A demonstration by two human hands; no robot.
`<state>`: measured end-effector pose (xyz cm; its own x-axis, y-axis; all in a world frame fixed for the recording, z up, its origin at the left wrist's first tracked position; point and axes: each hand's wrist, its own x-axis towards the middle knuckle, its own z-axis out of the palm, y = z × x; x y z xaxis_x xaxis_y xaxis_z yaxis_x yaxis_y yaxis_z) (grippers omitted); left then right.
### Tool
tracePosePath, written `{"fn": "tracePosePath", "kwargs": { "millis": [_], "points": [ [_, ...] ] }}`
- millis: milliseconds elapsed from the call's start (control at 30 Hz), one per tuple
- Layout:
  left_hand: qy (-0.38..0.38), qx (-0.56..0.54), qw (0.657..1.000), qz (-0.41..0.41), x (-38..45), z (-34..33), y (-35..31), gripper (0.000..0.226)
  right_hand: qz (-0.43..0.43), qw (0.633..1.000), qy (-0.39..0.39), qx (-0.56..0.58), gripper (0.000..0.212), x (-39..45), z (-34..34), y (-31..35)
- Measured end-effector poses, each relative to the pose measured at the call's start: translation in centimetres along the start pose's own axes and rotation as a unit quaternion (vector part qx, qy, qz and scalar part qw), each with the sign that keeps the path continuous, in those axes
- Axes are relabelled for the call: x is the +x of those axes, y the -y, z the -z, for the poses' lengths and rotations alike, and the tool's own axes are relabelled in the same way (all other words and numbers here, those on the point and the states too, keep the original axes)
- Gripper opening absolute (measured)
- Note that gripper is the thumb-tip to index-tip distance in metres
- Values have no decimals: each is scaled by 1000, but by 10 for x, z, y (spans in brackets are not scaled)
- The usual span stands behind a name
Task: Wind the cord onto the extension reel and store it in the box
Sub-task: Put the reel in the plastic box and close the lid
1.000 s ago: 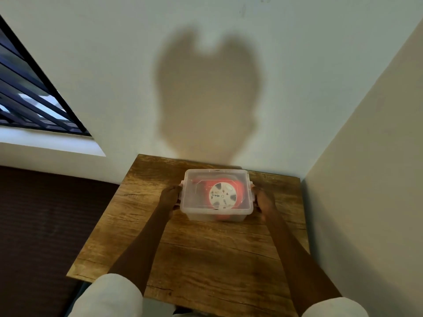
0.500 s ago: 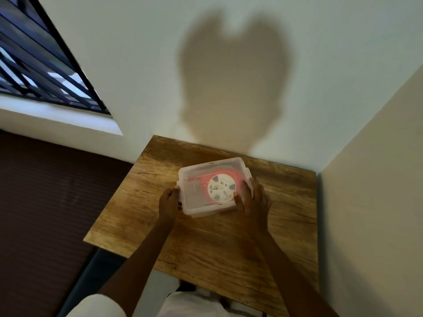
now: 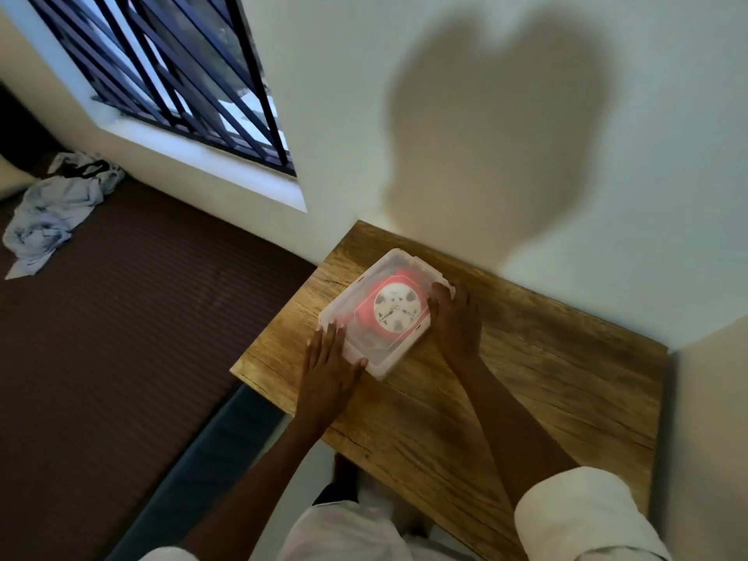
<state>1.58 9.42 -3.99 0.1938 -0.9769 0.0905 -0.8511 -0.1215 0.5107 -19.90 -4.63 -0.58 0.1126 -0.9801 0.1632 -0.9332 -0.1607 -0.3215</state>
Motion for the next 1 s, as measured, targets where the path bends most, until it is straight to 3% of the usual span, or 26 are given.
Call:
{"fn": "tracePosePath", "kwargs": {
  "millis": [100, 233, 367, 467, 533, 633, 1000],
  "points": [
    [37, 98, 994, -41, 21, 4, 23, 82, 43, 998, 35, -19, 52, 18, -11, 25],
    [65, 111, 990, -51, 55, 13, 41, 87, 69, 994, 84, -33, 70, 45, -28, 57],
    [83, 118, 985, -90, 90, 34, 72, 88, 69, 989, 106, -75, 68, 82, -38, 78],
    [102, 115, 980, -128, 127, 48, 89, 88, 63, 993, 66, -71, 61, 106, -39, 99],
    [99, 111, 978, -146, 150, 53, 95, 89, 38, 996, 42, -67, 57, 122, -44, 110],
    [88, 133, 973, -169, 180, 56, 100, 88, -25, 992, 92, -81, 60, 144, -54, 114],
    [52, 119, 968, -215, 213, 46, 103, 80, -121, 984, 120, -54, 57, 174, -57, 122]
  ]
}}
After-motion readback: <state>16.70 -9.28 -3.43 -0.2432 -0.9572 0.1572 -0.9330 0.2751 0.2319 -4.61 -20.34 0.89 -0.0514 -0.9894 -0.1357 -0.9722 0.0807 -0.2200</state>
